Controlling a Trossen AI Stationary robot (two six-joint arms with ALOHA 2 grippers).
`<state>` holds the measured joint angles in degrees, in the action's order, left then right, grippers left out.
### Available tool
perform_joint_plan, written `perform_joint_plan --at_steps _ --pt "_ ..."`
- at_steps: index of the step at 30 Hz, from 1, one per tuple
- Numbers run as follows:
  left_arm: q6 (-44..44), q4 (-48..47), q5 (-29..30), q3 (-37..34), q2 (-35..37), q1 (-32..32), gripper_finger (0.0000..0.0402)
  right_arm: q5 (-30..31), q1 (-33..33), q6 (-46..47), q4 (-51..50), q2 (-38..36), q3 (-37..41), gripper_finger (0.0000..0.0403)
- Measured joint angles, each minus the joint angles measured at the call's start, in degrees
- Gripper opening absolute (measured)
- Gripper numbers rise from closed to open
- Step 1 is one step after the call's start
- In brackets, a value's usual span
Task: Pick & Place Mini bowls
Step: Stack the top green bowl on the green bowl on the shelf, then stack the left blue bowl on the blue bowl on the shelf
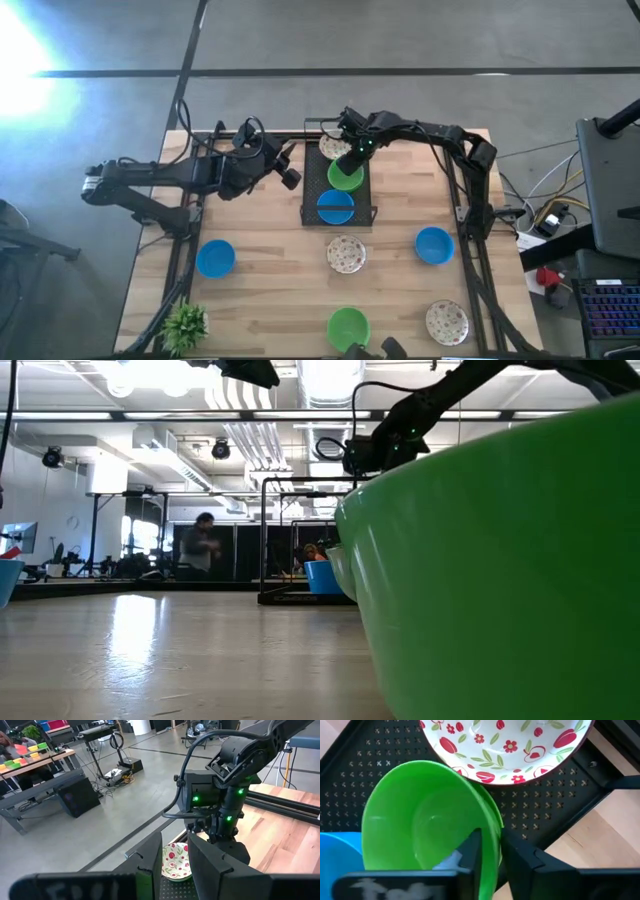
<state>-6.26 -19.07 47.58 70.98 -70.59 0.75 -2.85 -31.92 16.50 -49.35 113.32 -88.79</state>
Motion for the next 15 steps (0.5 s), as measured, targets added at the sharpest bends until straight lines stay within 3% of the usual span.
perform_joint_plan --at_steps 8,15 --pt "0.02 -0.02 0.01 0.0 0.0 -0.02 0.0087 -0.21 0.02 -1.13 -2.92 -0.49 -1.77 0.0131" --pt "-1.69 -2.27 -1.63 -0.02 0.27 -0.02 0.0087 -0.13 0.03 -3.6 -12.31 -0.8 -6.88 0.0132"
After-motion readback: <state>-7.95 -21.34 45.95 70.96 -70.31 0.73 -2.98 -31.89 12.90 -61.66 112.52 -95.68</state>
